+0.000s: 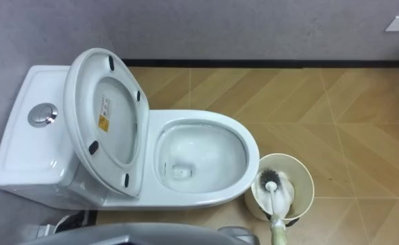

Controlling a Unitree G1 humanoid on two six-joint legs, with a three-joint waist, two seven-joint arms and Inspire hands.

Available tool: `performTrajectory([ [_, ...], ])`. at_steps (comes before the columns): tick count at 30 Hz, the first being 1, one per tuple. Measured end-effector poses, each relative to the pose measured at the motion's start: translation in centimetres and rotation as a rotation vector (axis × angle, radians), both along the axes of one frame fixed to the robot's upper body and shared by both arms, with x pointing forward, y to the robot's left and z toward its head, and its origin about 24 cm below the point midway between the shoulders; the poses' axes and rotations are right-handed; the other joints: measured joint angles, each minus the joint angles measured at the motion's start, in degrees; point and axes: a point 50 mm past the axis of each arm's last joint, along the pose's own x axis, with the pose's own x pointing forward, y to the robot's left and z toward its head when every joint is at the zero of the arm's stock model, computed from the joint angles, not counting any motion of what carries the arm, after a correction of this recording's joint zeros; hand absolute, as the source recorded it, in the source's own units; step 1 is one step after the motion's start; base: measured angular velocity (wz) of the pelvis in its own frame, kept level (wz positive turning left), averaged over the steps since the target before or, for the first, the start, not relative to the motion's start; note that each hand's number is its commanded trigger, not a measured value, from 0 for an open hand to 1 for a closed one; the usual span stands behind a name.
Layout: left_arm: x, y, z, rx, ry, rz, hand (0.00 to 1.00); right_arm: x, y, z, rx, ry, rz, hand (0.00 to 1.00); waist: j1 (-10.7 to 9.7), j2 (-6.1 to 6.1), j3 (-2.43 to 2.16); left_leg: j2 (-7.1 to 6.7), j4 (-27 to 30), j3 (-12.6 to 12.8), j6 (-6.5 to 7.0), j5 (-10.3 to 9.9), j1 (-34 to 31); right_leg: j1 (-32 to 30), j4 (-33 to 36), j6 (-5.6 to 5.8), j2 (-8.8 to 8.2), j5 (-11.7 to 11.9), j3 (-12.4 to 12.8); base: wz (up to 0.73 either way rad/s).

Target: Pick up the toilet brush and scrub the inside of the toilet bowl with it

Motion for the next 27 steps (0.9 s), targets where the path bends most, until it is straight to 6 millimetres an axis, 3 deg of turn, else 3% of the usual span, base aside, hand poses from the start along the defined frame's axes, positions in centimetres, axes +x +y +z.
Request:
performTrajectory([
  [11,-1.0,0.5,0.0,0.053,0.041,-0.03,0.0,1.2,-0.7,0.2,-0.079,-0.084,-0.01,0.0,0.0,0.09,-0.06,0.01,0.0,0.2,0.0,0.0,0.0,0.0,0.0,-0.02,0.04,0.0,0.1,0.0],
  [27,-1.3,0.6,0.1,0.092,0.037,-0.051,0.0,4.1,-2.7,1.4,-0.396,-0.325,-0.027,0.0,-0.1,0.42,-0.11,0.06,0.0,0.6,0.0,0.0,-0.6,-0.5,-0.1,-0.06,0.05,0.0,0.1,0.0],
])
